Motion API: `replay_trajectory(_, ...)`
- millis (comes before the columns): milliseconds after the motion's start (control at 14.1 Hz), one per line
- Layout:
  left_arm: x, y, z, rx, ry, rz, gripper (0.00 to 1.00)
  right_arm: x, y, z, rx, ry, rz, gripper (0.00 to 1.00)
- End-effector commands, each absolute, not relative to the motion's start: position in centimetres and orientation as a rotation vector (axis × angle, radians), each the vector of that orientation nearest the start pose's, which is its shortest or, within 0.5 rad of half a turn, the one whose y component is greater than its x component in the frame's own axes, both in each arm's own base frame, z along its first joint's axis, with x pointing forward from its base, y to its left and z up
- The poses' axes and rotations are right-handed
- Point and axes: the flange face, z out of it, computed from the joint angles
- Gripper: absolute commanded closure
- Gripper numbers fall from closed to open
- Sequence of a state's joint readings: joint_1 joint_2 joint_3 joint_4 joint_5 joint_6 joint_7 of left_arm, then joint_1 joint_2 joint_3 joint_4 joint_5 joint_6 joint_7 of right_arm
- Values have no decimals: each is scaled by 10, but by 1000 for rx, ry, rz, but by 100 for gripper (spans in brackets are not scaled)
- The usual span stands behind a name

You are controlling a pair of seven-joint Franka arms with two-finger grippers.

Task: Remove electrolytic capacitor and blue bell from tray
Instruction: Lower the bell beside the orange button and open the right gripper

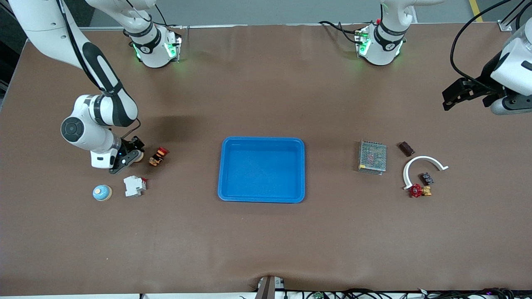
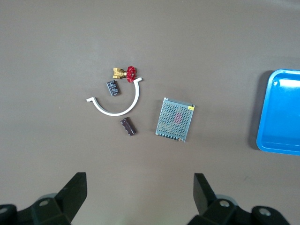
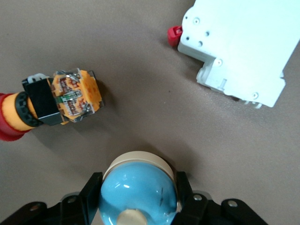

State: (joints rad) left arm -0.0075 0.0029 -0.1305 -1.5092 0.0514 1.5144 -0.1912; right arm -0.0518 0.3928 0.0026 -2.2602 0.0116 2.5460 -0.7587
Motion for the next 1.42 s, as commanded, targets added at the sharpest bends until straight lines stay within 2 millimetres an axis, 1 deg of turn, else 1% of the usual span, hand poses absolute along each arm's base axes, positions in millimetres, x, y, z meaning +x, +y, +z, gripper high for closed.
replay_trajectory(0, 543, -68, 650, -3092, -66, -31, 0, 526, -26, 181, -2907, -1080, 138, 0)
replay_trajectory(142, 543, -70, 650, -3092, -78, -31, 0, 527, -24, 183, -2905, -1082, 140, 0)
replay_trajectory(284, 543, -72, 650, -3092, -78, -34, 0, 532, -24, 192, -2913, -1077, 121, 0)
replay_trajectory(355, 542, -72, 651, -3092, -78, -34, 0, 539, -25, 199, -2918, -1072, 115, 0)
replay_trajectory(497, 541, -72, 650, -3091, -71, -27, 0, 554, -25, 218, -2899, -1062, 181, 0)
replay_trajectory(639, 536, -71, 656, -3089, -58, -15, 0, 572, -25, 247, -2885, -1022, 253, 0)
replay_trajectory(710, 535, -70, 657, -3088, -56, -15, 0, 579, -23, 260, -2896, -966, 287, 0)
replay_trajectory(781, 534, -69, 657, -3087, -59, -3, 0, 586, -15, 276, -2906, -924, 320, 0)
replay_trajectory(852, 530, -68, 658, -3084, -62, 18, 0, 592, -6, 293, -2921, -883, 348, 0)
replay_trajectory(995, 529, -68, 659, -3086, -64, 23, 0, 605, 2, 333, -2964, -730, 413, 0)
replay_trajectory(1066, 529, -66, 661, -3093, -71, 20, 0, 612, 5, 356, -2985, -643, 452, 0)
replay_trajectory(1137, 529, -65, 660, -3094, -73, 21, 0, 617, 10, 377, -2999, -609, 468, 0)
replay_trajectory(1208, 530, -65, 664, -3096, -73, 7, 0, 621, 12, 394, -3016, -618, 473, 0)
replay_trajectory(1350, 534, -64, 659, -3087, -76, 12, 0, 629, 9, 425, -3043, -612, 449, 0)
